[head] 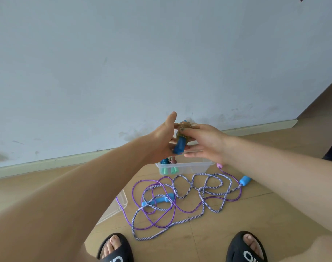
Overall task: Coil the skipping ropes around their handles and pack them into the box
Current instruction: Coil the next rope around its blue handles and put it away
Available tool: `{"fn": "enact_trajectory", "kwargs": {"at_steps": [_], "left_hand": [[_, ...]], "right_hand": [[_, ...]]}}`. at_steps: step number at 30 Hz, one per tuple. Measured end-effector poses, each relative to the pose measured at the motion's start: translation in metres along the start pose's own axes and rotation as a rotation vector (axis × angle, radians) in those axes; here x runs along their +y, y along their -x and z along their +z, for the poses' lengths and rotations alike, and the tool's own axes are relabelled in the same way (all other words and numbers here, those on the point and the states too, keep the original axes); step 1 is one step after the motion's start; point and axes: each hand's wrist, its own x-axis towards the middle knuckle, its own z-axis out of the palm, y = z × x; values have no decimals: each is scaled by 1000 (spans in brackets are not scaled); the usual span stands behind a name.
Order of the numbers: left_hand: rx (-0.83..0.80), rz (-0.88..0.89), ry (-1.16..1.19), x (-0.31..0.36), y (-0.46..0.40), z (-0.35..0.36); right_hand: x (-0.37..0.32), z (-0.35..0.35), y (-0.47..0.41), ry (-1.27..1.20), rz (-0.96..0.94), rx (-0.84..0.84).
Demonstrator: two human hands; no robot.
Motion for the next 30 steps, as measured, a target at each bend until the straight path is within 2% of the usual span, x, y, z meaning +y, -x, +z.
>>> {"fn": "enact_trajectory", "kwargs": {"at_steps": [4, 5, 8, 11, 15, 18, 21, 27, 30], "left_hand": [[75, -65, -349, -18, -40, -25], [104, -63, -490, -25, -52, -34], [155, -41, -1100, -49, -91, -59], [101, -28, -1428, -84, -129, -75], [-32, 147, -1618, -126, -171, -81], [-2, 300, -1622, -145, -193, -93], [2, 398, -1641, -157, -206, -99], [-57, 488, -1785, -158, -205, -99], [-32, 496, -1851, -158, -207, -93]], "right_hand": [[9, -21, -45, 109, 33, 173], [13, -27, -60, 109, 53, 191], [39, -39, -107, 136, 139, 234], [84, -43, -154, 202, 236, 291], [138, -50, -212, 382, 326, 350], [164, -54, -239, 560, 349, 365], [183, -53, -258, 636, 404, 328], [198, -38, -274, 666, 487, 205], [194, -38, -271, 672, 498, 164]]}}
